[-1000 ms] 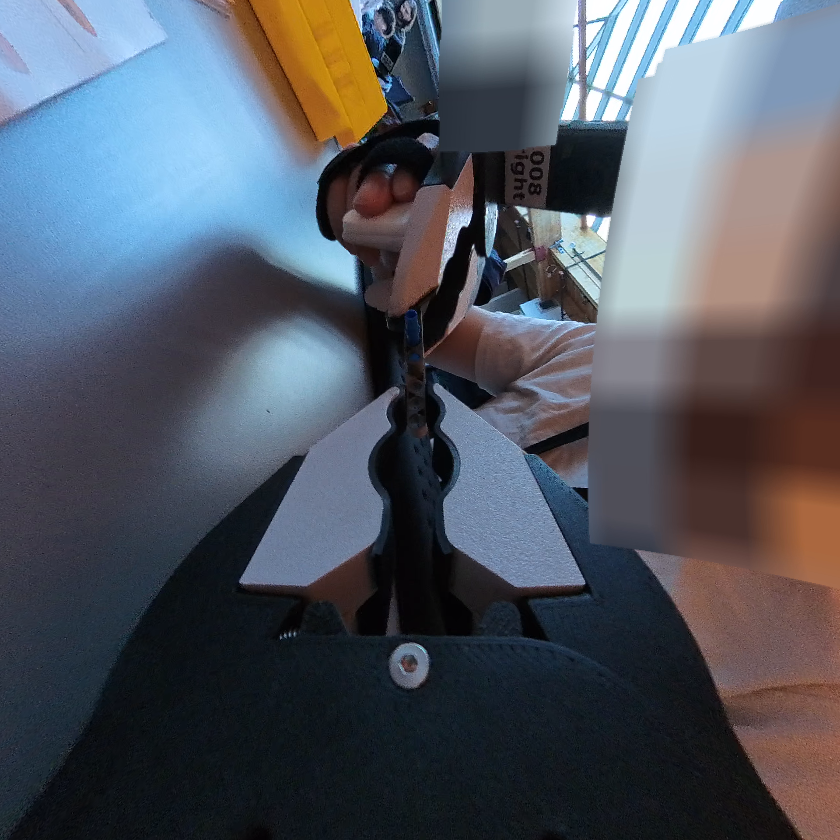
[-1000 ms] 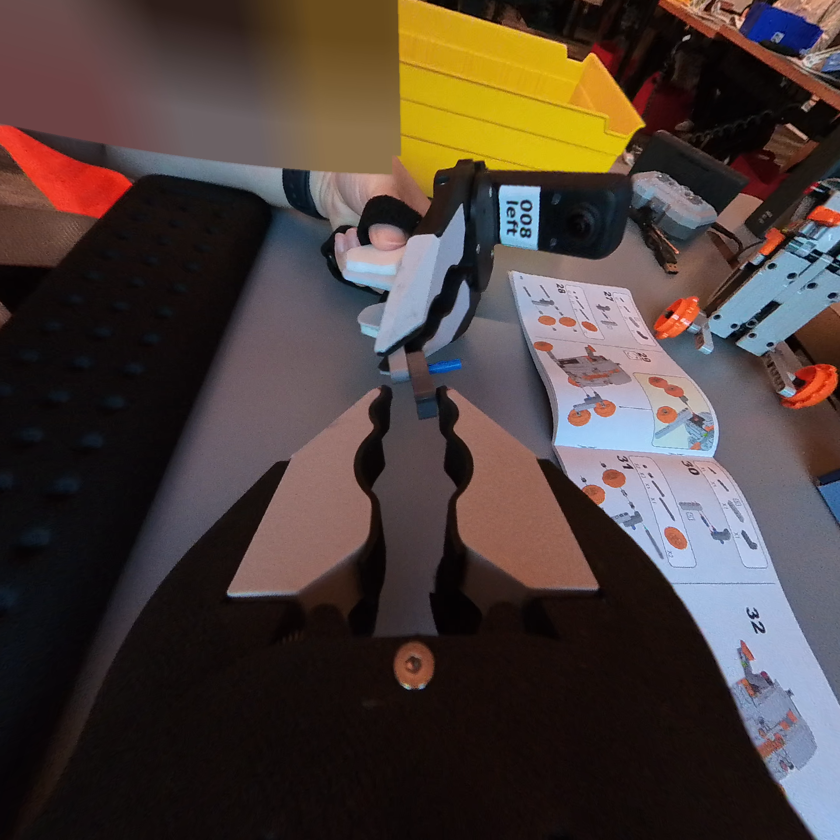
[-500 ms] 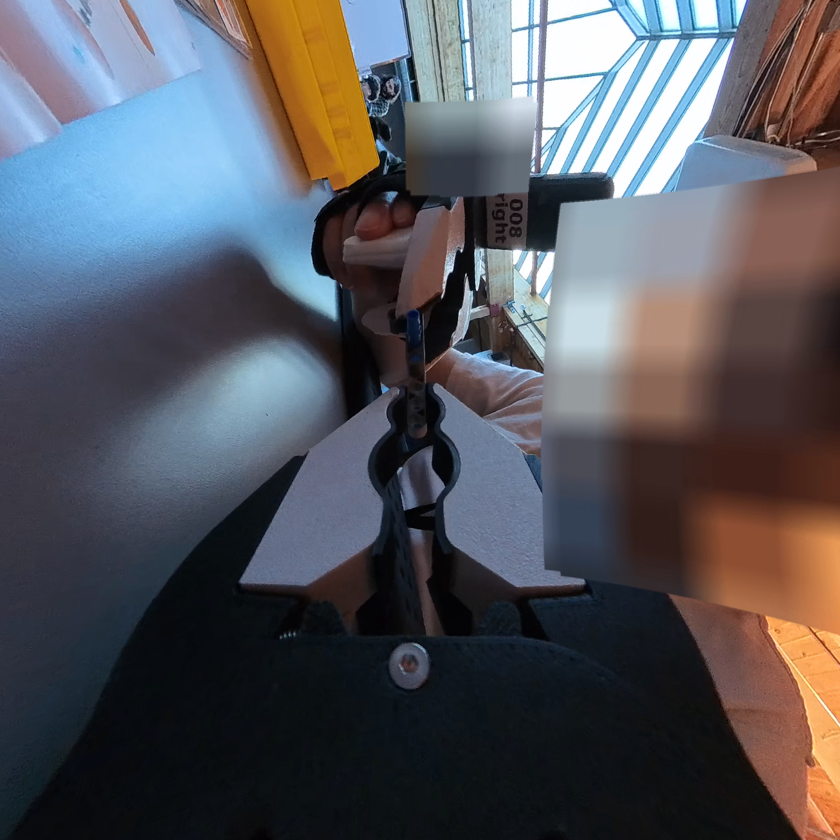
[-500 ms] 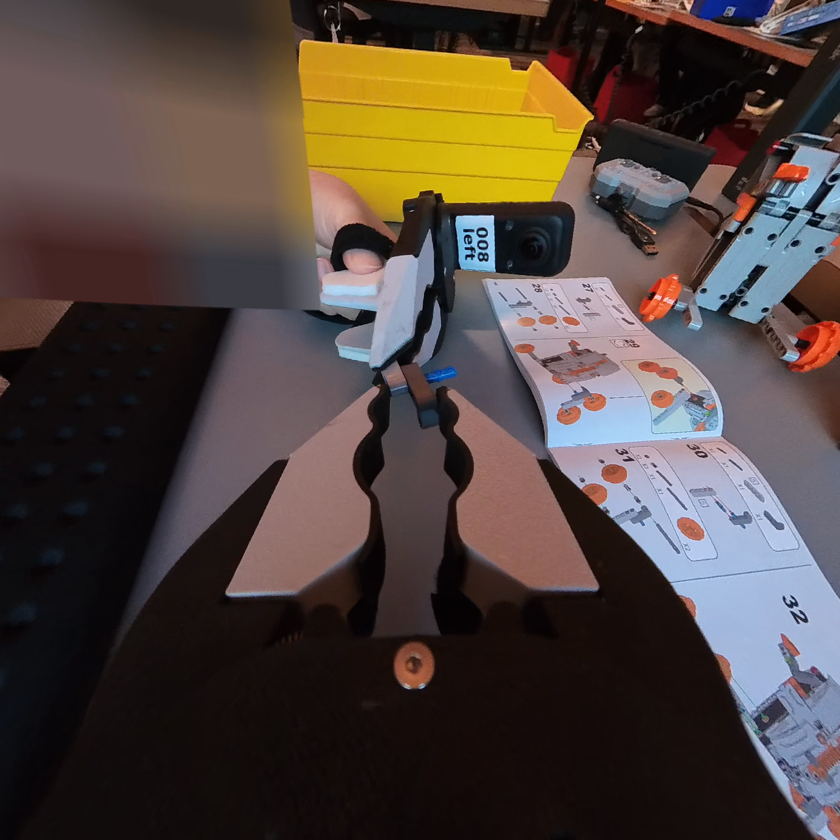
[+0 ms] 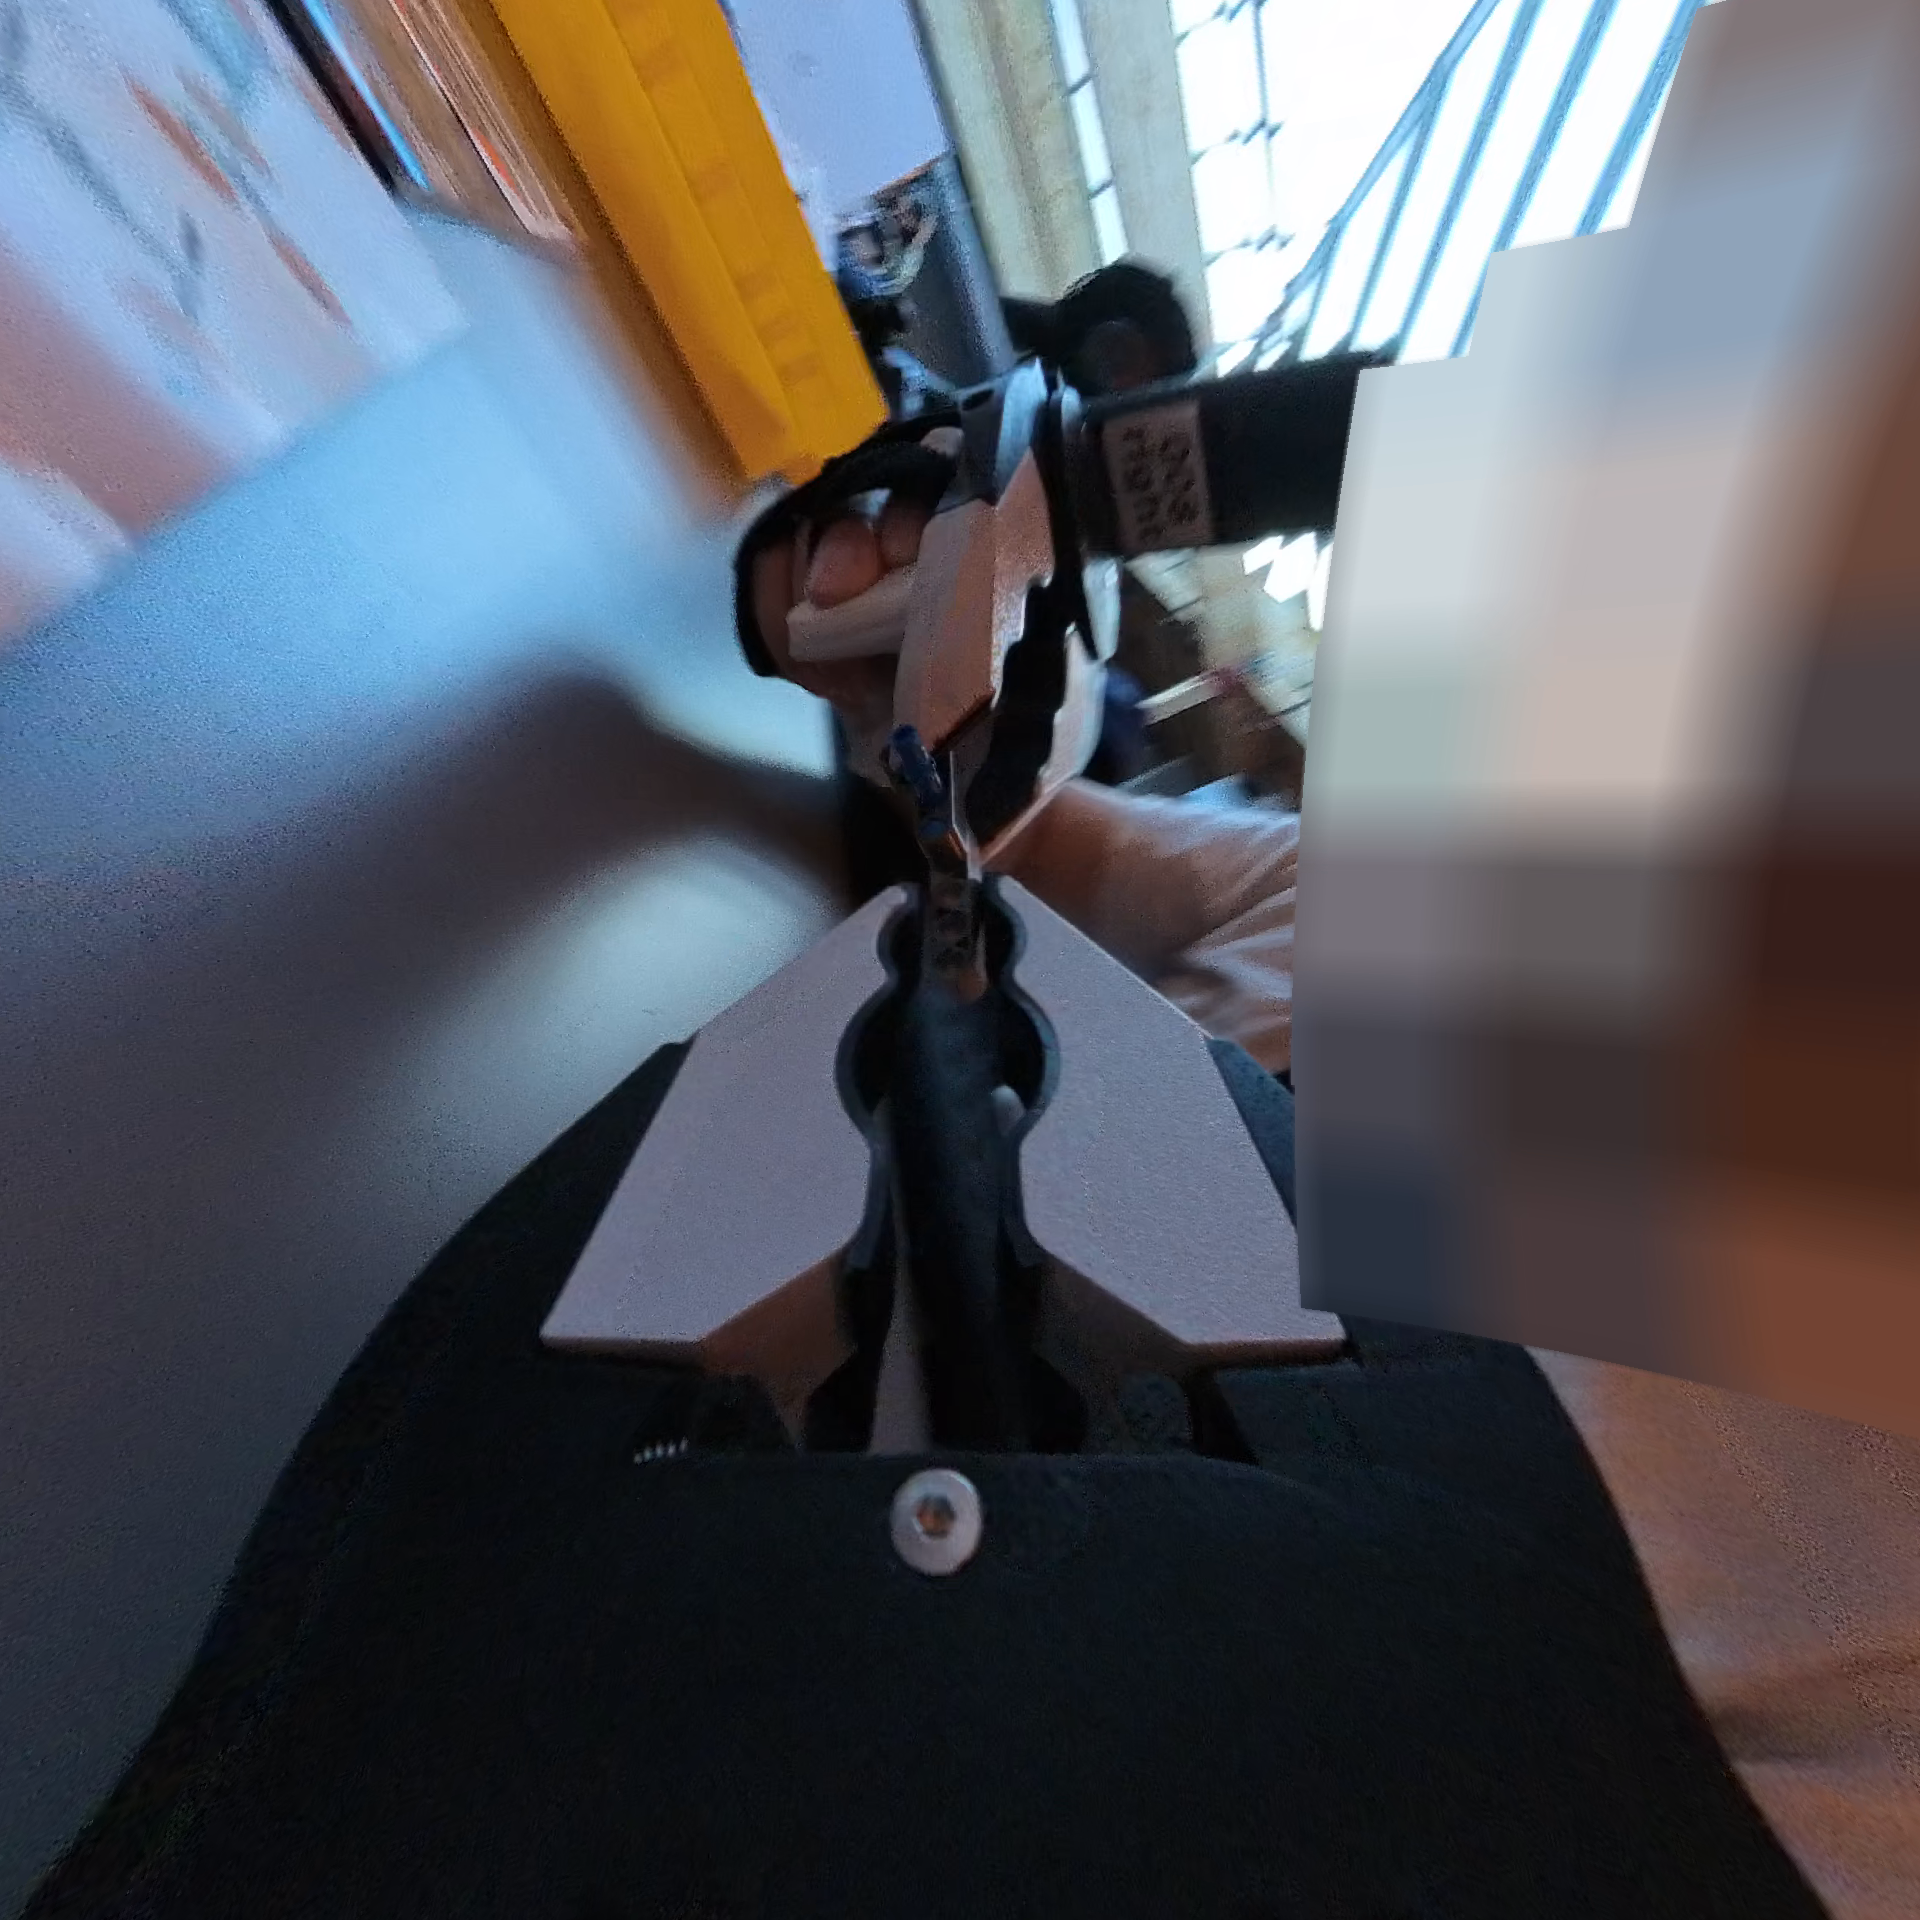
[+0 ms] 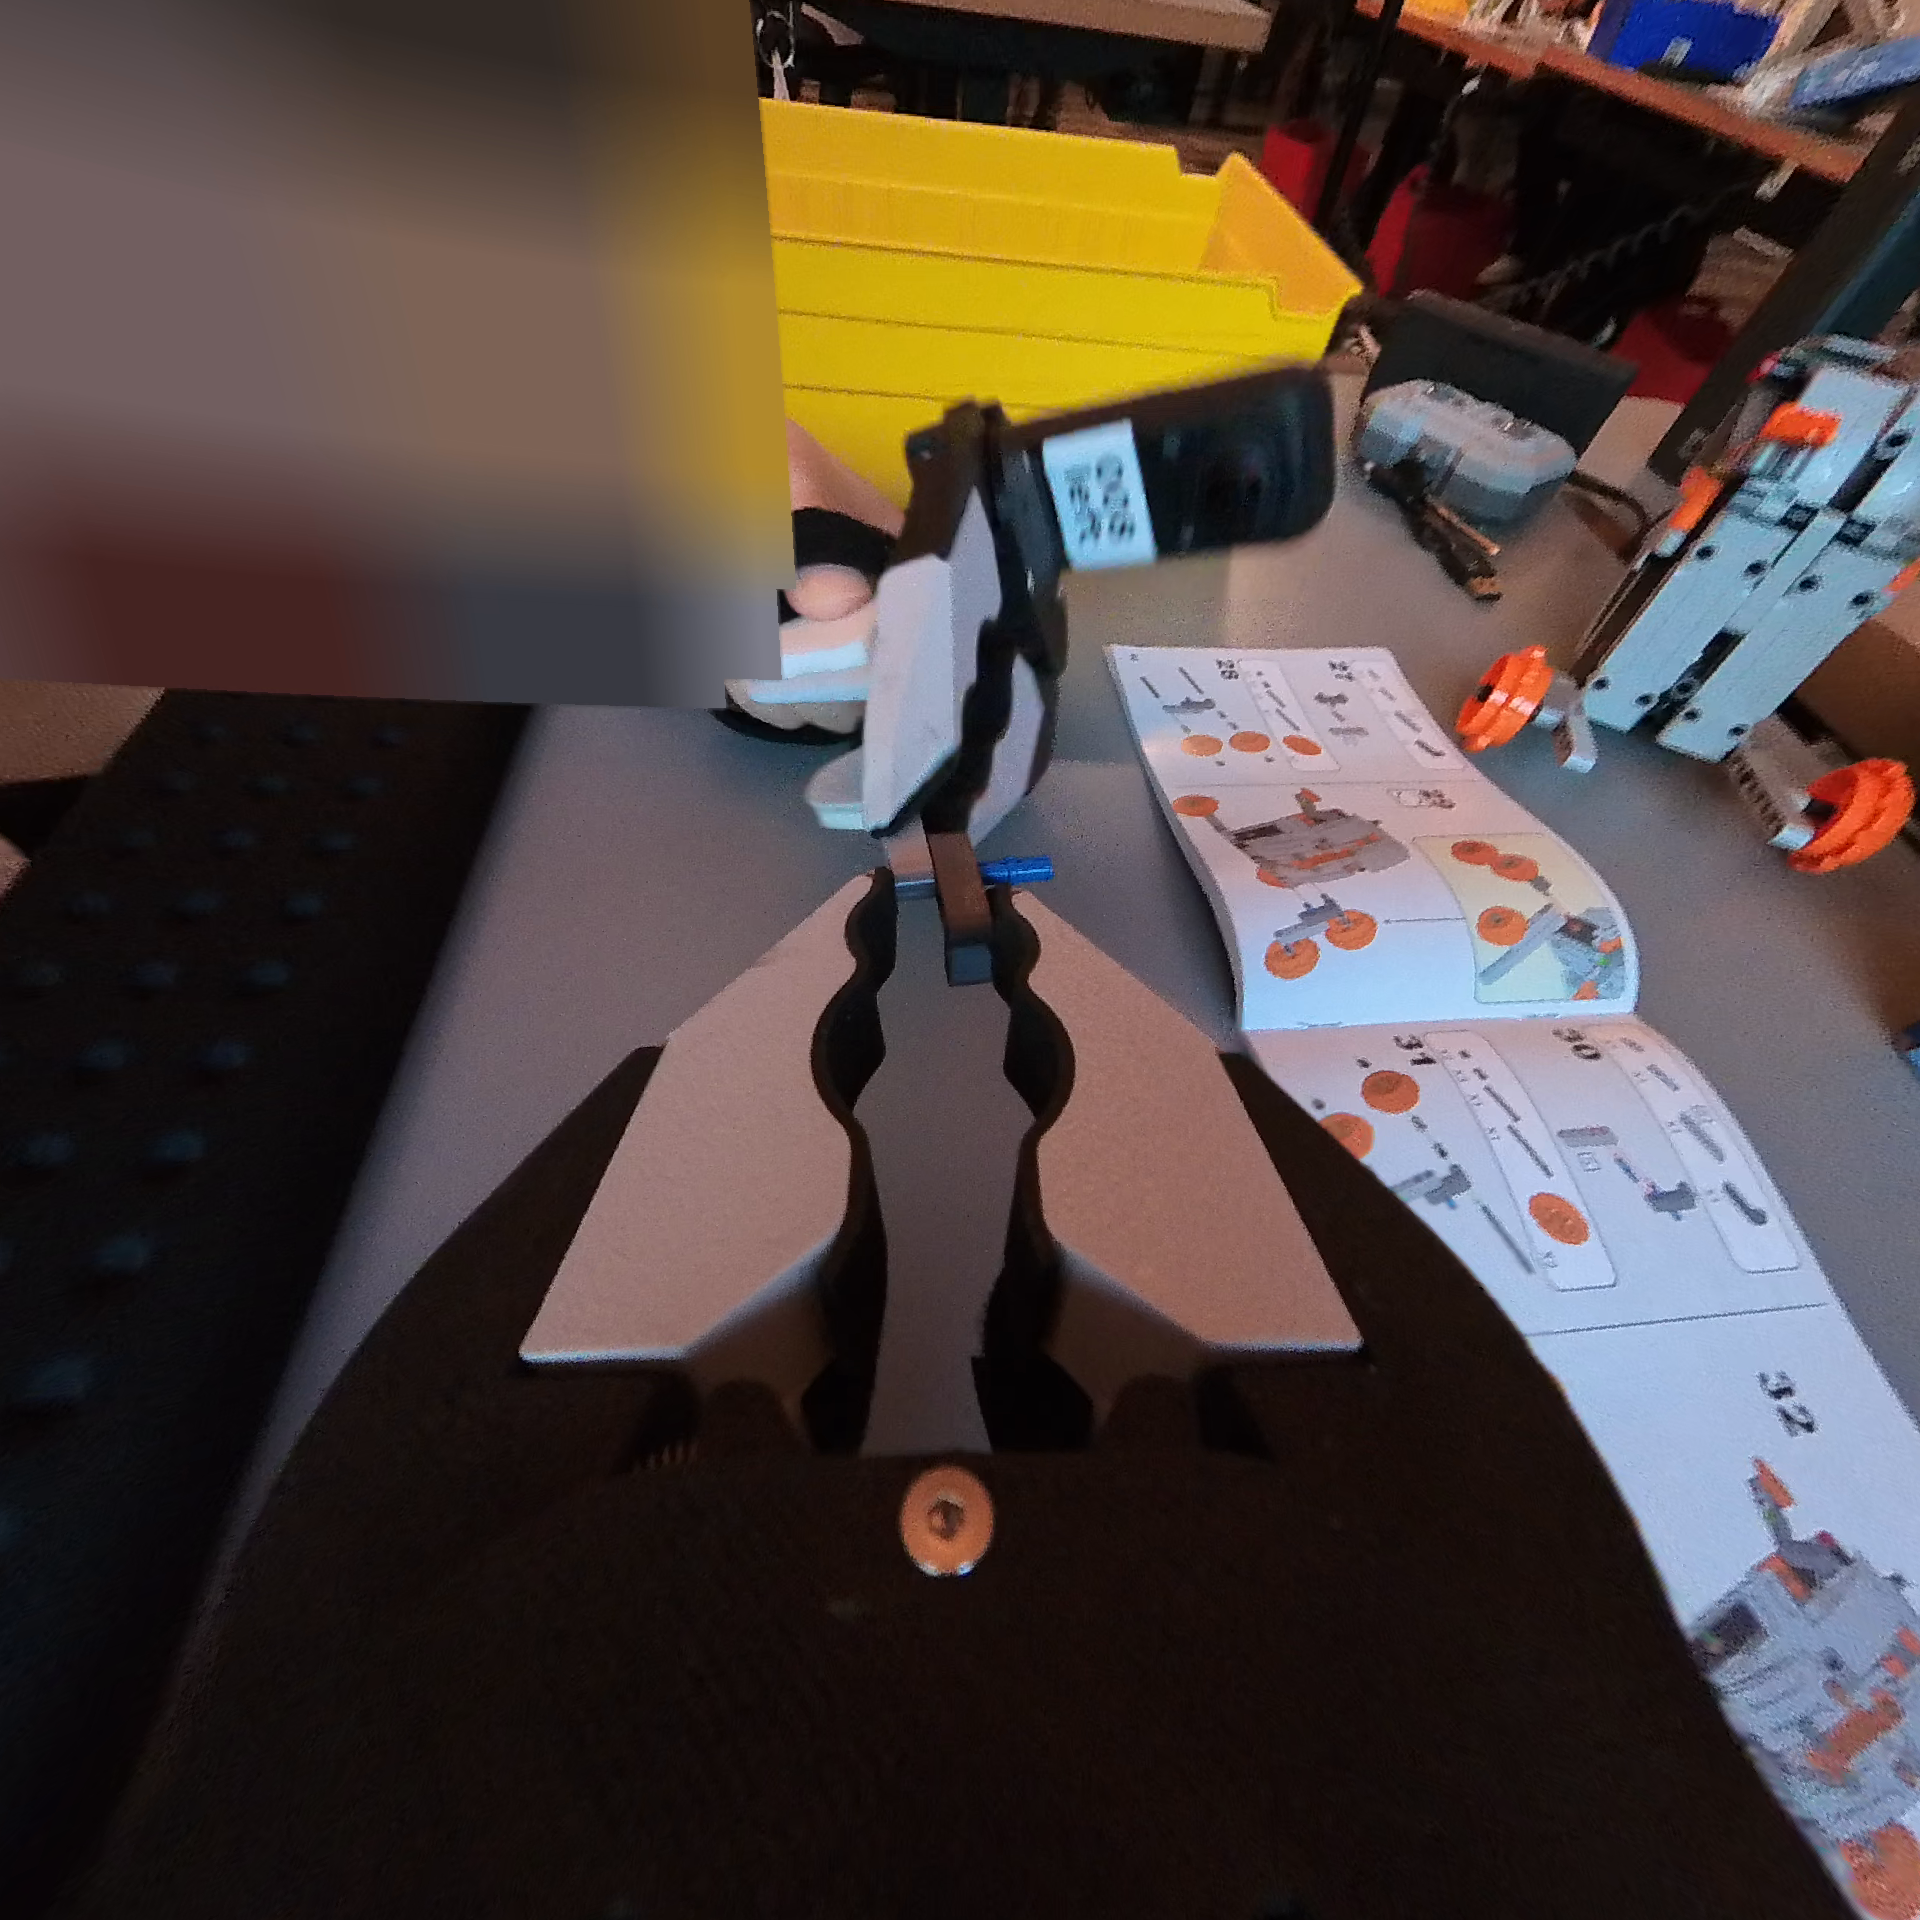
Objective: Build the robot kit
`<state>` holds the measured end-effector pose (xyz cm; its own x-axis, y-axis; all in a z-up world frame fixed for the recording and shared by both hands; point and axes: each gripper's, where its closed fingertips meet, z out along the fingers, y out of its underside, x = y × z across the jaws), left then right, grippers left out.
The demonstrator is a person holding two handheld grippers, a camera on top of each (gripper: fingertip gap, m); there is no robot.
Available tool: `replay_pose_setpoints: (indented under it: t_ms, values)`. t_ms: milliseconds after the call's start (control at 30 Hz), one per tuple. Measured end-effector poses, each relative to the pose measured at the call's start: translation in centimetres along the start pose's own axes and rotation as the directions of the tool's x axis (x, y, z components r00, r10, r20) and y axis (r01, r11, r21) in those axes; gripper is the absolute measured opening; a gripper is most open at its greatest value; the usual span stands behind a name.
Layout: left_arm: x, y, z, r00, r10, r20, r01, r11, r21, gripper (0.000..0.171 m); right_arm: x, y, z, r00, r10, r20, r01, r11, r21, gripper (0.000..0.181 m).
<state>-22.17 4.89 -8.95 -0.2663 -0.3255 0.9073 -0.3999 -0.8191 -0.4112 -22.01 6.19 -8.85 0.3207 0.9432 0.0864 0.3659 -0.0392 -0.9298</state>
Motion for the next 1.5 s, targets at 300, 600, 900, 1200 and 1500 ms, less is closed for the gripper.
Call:
replay_pose_setpoints:
  t_ms: [300, 600, 900, 1200, 1500]
  values:
    - [-1.8, -0.5, -0.2, 0.366, 0.835, 0.411, -0.741, 0.529, -0.415, 0.035, 0.5, 0.9, -0.1, 0.985, 0.164, 0.052, -0.164, 0.986, 0.006, 0.018]
    - [-1.7, -0.6, 0.5, 0.333, 0.853, 0.403, -0.782, 0.488, -0.387, 0.014, 0.2, 1.1, 0.2, 0.989, 0.137, 0.061, -0.137, 0.991, 0.002, 0.018]
    - [-1.1, 0.4, 1.2, 0.248, 0.903, 0.351, -0.793, 0.397, -0.462, 0.014, -0.5, 1.2, 0.0, 0.994, 0.032, 0.107, -0.032, 0.999, 0.004, 0.039]
    - [-0.9, 1.1, 1.5, 0.249, 0.918, 0.308, -0.8, 0.374, -0.469, 0.014, -1.5, 1.3, 0.1, 0.989, -0.02, 0.149, 0.021, 1.0, -0.007, 0.029]
    - [-0.9, 1.2, 1.3, 0.241, 0.922, 0.303, -0.806, 0.364, -0.467, 0.013, -1.4, 1.7, 0.0, 0.989, -0.02, 0.15, 0.025, 0.999, -0.032, 0.029]
